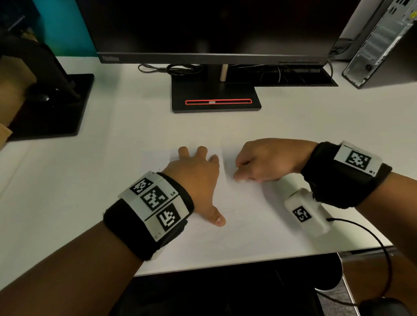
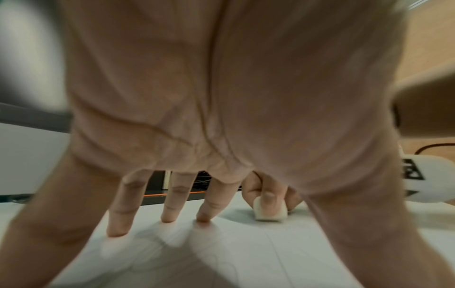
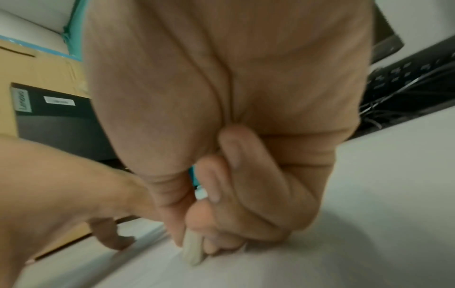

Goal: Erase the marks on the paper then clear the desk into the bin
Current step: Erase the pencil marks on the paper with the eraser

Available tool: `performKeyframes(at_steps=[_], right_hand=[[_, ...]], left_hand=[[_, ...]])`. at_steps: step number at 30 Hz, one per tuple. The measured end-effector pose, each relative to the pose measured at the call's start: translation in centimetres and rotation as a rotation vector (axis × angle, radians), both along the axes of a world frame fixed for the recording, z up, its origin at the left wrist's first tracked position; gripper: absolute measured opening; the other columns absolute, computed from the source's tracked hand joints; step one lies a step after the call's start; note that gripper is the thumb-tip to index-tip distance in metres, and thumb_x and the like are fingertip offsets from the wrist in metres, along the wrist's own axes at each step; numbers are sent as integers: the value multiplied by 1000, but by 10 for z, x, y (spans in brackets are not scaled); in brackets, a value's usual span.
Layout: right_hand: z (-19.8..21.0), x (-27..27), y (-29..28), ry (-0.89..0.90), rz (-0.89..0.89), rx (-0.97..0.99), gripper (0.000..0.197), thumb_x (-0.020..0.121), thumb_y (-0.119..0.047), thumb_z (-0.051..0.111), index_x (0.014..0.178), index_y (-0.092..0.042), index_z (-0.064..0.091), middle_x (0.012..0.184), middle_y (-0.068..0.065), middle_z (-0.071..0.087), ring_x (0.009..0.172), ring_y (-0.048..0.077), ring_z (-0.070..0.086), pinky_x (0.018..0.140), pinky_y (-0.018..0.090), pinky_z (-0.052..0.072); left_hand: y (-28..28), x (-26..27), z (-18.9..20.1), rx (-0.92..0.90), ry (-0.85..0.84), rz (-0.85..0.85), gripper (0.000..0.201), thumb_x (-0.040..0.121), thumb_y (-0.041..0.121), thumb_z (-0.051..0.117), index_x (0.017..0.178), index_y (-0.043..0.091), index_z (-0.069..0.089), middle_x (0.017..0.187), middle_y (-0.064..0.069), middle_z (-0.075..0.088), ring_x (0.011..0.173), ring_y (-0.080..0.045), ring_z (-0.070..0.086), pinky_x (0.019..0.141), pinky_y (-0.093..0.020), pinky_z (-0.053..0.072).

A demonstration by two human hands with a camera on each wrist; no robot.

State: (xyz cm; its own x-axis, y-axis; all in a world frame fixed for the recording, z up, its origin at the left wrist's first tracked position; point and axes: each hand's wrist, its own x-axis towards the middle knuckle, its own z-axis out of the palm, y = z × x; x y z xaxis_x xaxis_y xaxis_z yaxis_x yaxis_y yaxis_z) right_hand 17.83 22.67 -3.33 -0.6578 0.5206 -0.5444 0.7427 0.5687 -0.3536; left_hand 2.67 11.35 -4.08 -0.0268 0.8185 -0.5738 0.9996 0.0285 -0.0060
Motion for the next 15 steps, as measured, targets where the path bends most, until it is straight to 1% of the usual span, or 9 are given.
performKeyframes(at_steps=[2,4,6,9,11,13,15], right_hand=[[2,-2,3,18,-38,-15,35,91,-30,61,63,-12,51,55,4,47,48,19,40,49,26,39],[5,-3,12,41,-100,52,33,90,-31,61,63,-12,52,55,6,49,46,19,42,51,27,40],[6,-4,13,24,-101,73,33,89,-31,60,63,-12,51,56,6,48,48,19,43,51,27,40],[2,-10,1,-3,-39,-32,32,90,-29,60,65,-11,52,59,6,47,51,21,41,48,25,38],[4,-10,3,25,-91,-68,32,91,-26,62,65,-10,52,58,6,46,50,20,39,47,25,37],[7,-10,11,52,-136,-17,34,91,-26,61,63,-10,51,57,6,46,49,21,39,49,27,38],[7,-13,8,24,-102,37,36,92,-29,58,63,-11,49,57,6,46,51,21,41,50,26,38]], left_hand=[[1,0,0,2,-3,-2,129,60,74,80,156,17,15,156,-6,18,140,-37,19,98,-49,50],[1,0,0,5,-2,-4,130,60,75,80,157,17,13,157,-6,17,141,-37,18,100,-50,49],[0,0,0,5,-1,-3,131,61,74,80,157,17,13,158,-7,16,142,-37,17,101,-51,48],[0,0,0,4,-3,3,129,60,74,80,156,17,15,156,-6,17,142,-37,18,99,-51,49],[0,0,0,5,-2,-3,130,60,74,80,156,17,15,156,-6,17,141,-38,18,99,-51,50],[0,0,0,5,-1,-4,130,60,74,80,157,17,14,157,-6,17,142,-38,18,100,-52,49],[0,0,0,6,2,-2,130,60,74,80,157,17,14,157,-6,17,142,-38,18,100,-51,49]])
